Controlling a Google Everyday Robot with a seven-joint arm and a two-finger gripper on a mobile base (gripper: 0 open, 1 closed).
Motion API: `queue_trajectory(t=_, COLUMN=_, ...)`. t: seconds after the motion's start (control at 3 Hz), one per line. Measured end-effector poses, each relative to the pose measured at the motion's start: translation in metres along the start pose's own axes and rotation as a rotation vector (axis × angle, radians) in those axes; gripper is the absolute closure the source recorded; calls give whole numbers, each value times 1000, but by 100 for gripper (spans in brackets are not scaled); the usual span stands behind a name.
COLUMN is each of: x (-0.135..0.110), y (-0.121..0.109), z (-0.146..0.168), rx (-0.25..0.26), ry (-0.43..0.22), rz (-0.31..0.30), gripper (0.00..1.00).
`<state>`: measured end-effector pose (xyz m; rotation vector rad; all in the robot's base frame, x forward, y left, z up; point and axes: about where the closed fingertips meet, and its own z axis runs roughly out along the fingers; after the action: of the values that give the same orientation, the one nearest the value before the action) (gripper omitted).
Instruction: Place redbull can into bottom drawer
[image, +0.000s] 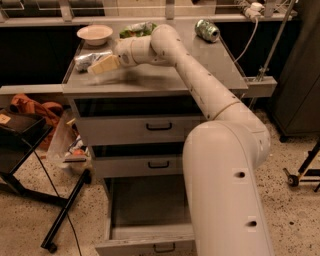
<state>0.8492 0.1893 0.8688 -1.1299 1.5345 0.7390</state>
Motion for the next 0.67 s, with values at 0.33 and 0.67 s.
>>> queue_trajectory(t=0.33, x=2, y=0, z=7, rx=-26, ry=-15, rz=35, gripper=0)
queue_trajectory(t=0.67, x=6, y=-3, z=13, rx=-41, ry=-27, rz=65, gripper=0)
